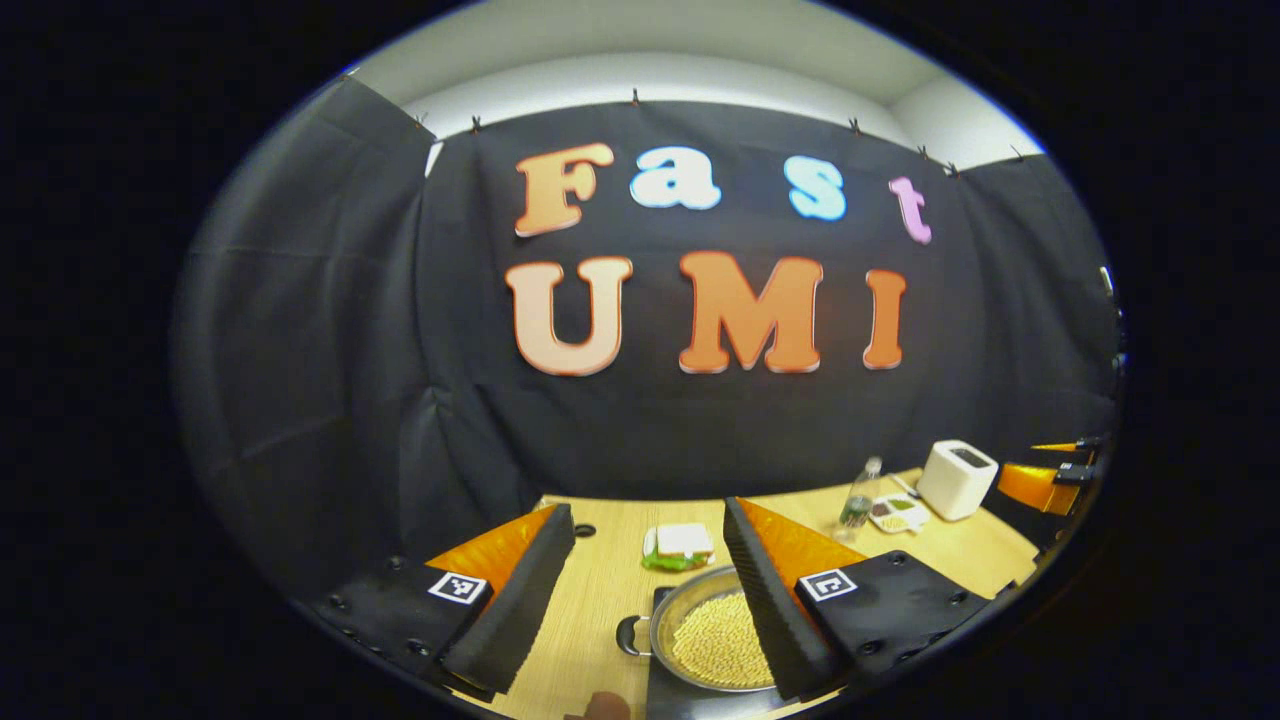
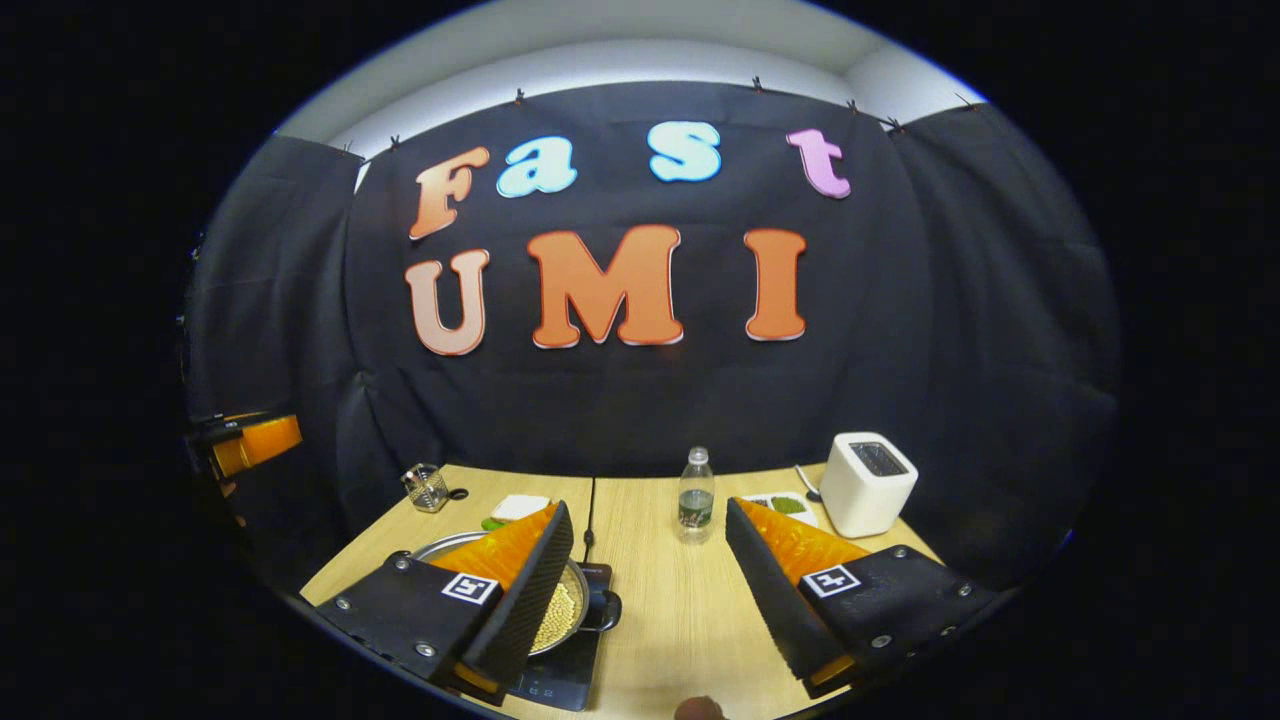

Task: First push the handle of the pot to place it horizontally, then grasp the pot with both hands and set it on the induction cooktop.

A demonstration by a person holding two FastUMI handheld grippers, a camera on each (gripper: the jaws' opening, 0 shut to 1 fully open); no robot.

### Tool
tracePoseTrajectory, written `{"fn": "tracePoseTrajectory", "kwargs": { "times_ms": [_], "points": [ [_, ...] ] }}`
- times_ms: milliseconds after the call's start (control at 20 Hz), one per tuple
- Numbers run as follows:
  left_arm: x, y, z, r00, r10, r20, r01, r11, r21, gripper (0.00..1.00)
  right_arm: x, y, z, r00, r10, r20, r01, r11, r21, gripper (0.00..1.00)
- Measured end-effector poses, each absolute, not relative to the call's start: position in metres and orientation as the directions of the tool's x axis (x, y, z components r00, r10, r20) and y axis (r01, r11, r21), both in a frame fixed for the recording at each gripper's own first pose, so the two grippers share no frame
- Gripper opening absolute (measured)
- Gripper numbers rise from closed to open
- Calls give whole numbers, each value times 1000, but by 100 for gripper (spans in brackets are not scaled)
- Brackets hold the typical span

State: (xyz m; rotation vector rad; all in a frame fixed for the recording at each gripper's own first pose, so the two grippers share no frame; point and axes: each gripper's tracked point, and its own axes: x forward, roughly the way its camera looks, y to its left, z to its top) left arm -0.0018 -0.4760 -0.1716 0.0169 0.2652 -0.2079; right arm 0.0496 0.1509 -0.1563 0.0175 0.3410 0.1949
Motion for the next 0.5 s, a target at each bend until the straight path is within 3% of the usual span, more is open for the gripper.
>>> {"fn": "tracePoseTrajectory", "kwargs": {
  "times_ms": [150,200,450,500],
  "points": [
    [-14,-459,-96,977,-172,-124,166,985,-56,99,39,126,-105,951,181,-251,-180,983,26,100],
    [-19,-450,-73,984,-160,-80,156,986,-52,99,35,116,-93,959,165,-231,-167,986,11,95],
    [-46,-442,-14,985,-173,6,173,982,-80,99,23,85,-56,984,124,-130,-128,992,-19,95],
    [-50,-443,-15,983,-181,11,181,980,-80,99,19,84,-55,984,130,-124,-133,991,-16,88]
  ]
}}
